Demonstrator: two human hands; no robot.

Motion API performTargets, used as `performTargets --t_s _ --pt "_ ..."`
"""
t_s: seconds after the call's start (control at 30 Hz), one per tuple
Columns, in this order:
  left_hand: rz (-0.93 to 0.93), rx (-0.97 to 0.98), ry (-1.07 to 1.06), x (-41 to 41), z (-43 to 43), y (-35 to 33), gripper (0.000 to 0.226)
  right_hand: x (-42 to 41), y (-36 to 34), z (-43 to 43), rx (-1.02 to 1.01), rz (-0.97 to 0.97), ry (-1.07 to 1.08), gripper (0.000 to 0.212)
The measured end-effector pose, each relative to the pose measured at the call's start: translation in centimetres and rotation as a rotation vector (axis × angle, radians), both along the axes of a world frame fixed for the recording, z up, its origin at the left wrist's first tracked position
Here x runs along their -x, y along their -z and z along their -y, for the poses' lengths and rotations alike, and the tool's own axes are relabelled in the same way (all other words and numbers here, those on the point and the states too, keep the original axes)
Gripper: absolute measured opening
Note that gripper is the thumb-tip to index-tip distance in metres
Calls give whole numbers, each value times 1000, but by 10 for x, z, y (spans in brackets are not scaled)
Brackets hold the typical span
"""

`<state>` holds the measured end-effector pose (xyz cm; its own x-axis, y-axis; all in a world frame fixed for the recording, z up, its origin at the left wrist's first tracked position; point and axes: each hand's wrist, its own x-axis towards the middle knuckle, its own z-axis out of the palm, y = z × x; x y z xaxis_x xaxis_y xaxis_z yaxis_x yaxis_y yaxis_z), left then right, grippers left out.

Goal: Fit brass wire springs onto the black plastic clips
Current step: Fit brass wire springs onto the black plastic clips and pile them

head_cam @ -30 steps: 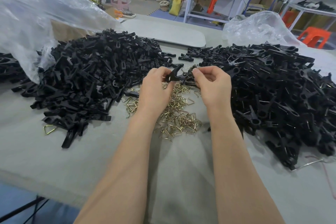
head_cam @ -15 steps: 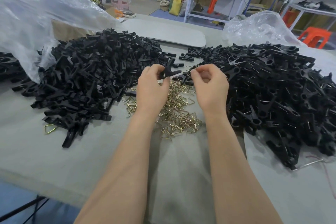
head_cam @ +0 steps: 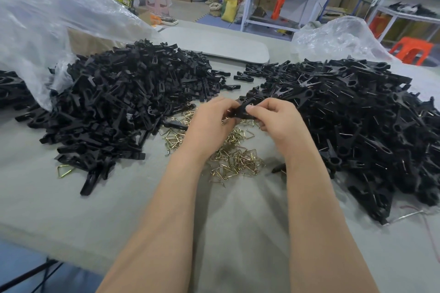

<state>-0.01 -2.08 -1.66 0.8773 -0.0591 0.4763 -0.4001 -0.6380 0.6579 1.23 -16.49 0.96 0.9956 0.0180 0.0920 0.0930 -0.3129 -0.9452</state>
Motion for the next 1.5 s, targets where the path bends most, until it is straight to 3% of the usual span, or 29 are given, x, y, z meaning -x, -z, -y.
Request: performTargets --t_s 0.2,0.37,0.53,0.7,1.0,1.1,1.2,1.27,1.33,1.37,1.4,1.47,1.5 --pt "-169 213 138 6 3 -7 20 -1 -2 13 -517 -292 -209 19" --pt "-133 236 157 9 3 -11 14 -2 7 14 -502 -533 -347 66" --pt "-50 278 158 9 5 -14 11 -1 13 -1 -695 -486 -569 54" --pt "-29 361 169 11 7 -15 19 1 15 -14 -868 -471 -494 43" --pt "-118 444 164 14 7 -19 26 4 18 -21 -919 -396 -443 45" --pt "-163 480 148 14 7 -20 25 4 17 -16 -817 -418 -490 55" --pt "-197 375 99 12 5 -17 25 3 9 -4 -485 -393 -274 75" --pt "-195 214 117 11 4 -14 23 0 2 1 -192 -243 -133 55" --pt "-179 176 123 9 7 -13 40 -1 -3 1 -106 -75 13 27" --pt "-151 231 80 9 8 -14 54 -3 -9 4 -239 -17 136 23" --pt "-105 340 -1 7 7 -15 63 -7 -15 8 -528 20 243 29" --pt "38 625 -248 5 2 -18 58 -14 -28 14 -1163 50 245 68" --pt "114 760 -386 4 -2 -18 49 -18 -31 13 -1266 27 189 80"
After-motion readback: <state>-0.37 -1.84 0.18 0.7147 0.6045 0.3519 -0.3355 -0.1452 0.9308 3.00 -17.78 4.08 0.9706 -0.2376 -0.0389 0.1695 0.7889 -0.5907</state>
